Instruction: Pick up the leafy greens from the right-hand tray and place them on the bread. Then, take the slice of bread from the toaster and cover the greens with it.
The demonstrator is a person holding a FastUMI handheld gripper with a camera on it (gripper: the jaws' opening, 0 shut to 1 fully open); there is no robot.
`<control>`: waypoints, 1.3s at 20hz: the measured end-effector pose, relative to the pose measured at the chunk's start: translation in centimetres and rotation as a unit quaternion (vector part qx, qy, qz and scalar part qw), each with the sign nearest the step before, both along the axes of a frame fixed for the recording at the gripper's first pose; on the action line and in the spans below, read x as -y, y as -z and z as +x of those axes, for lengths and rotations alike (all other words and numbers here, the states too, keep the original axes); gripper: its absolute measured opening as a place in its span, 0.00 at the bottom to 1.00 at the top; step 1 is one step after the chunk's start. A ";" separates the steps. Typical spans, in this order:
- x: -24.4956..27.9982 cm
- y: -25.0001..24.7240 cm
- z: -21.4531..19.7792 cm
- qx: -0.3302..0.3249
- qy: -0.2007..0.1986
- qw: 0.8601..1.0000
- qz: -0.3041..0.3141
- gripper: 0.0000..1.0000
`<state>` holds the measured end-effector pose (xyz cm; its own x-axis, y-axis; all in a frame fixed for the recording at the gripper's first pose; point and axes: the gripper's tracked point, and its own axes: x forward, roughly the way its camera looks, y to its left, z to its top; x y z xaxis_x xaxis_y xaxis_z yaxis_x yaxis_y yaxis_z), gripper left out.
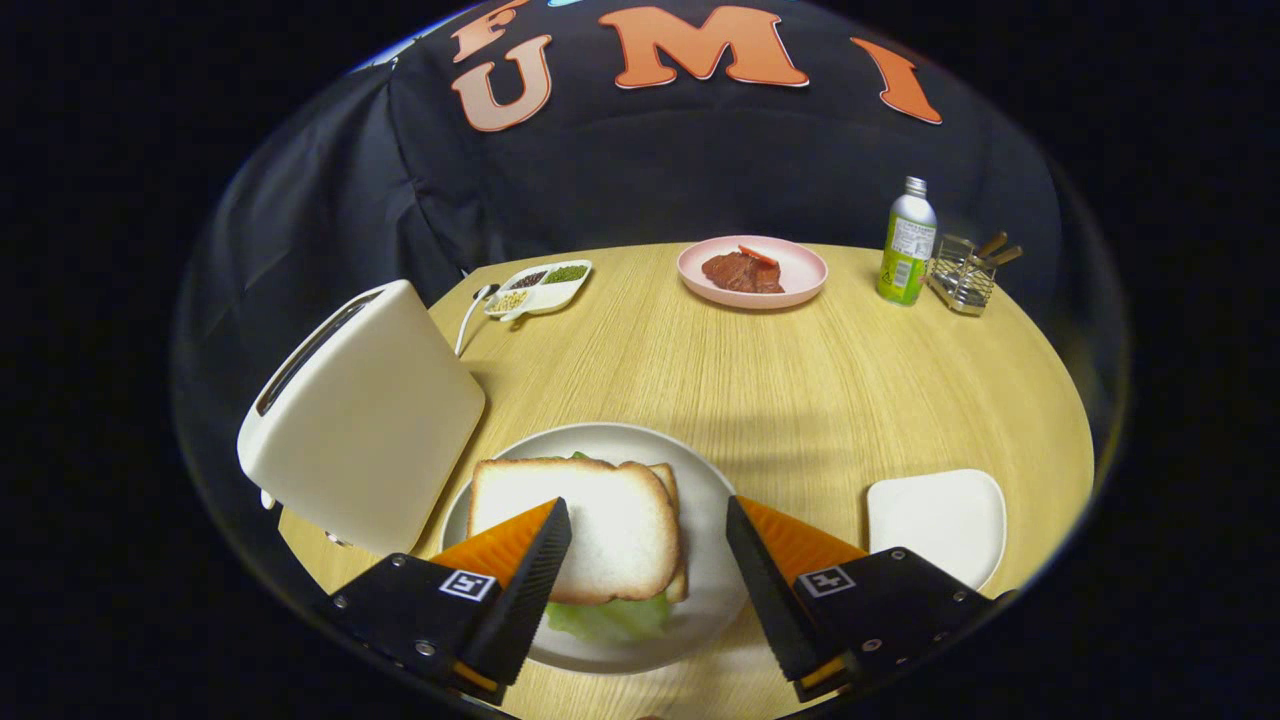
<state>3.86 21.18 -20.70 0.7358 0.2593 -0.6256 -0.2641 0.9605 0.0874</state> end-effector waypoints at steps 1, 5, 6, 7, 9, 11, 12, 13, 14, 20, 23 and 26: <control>0.8 -1.0 0.3 0.014 0.008 1.000 -0.001 0.98; 4.5 -6.2 0.8 0.091 0.035 0.995 -0.015 0.98; 5.3 -7.6 0.6 0.108 0.039 0.993 -0.011 0.98; 6.1 -9.1 0.3 0.128 0.043 0.991 -0.007 0.98; 8.5 -11.9 -0.4 0.171 0.052 0.984 -0.012 0.98; 10.1 -14.2 -1.3 0.212 0.058 0.975 -0.017 0.98; 11.0 -15.2 -2.0 0.230 0.059 0.971 -0.019 0.98; 11.9 -16.0 -2.7 0.246 0.062 0.967 -0.020 0.98; 12.7 -16.6 -3.2 0.260 0.067 0.963 -0.018 0.98; 15.7 -17.5 -5.1 0.301 0.092 0.949 -0.008 0.98; 16.3 -17.4 -5.3 0.314 0.100 0.944 -0.008 0.98; 16.4 -17.1 -5.3 0.310 0.102 0.945 -0.002 0.98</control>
<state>-1.44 4.82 -3.58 0.9957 0.0713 -0.0587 -0.0730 0.9970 -0.0271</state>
